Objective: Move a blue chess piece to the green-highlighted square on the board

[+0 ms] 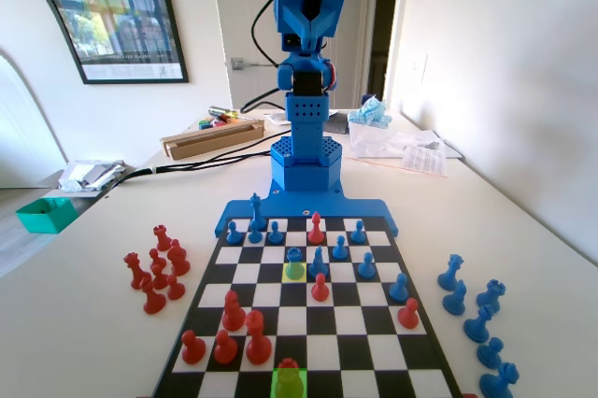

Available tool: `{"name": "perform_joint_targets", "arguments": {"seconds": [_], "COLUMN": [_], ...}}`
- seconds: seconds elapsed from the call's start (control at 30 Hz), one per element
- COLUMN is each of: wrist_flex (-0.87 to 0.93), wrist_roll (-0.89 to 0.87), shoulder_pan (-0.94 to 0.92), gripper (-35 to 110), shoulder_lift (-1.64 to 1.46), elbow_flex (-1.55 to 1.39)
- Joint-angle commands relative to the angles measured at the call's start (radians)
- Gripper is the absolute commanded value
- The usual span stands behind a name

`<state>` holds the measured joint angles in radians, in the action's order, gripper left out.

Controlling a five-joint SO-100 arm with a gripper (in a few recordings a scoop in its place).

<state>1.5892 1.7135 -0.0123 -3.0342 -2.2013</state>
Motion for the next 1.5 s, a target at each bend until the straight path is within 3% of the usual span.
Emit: {"name": "perform_joint_targets", "arguments": {"seconds": [0.0,0.63,1.03,1.47], "wrist_flex": [-0.015,-0.009,0.021,-0.149], "wrist_roll": [0.008,0.029,-0.094,-0.313], "shoulder_pan": [-0.014,0.002,0.017,-0.018], "gripper": [1,1,1,1], "shoulder_lift": [-0.02,0.015,0.477,0.939], "elbow_flex": [0.018,0.046,0.387,0.568]}}
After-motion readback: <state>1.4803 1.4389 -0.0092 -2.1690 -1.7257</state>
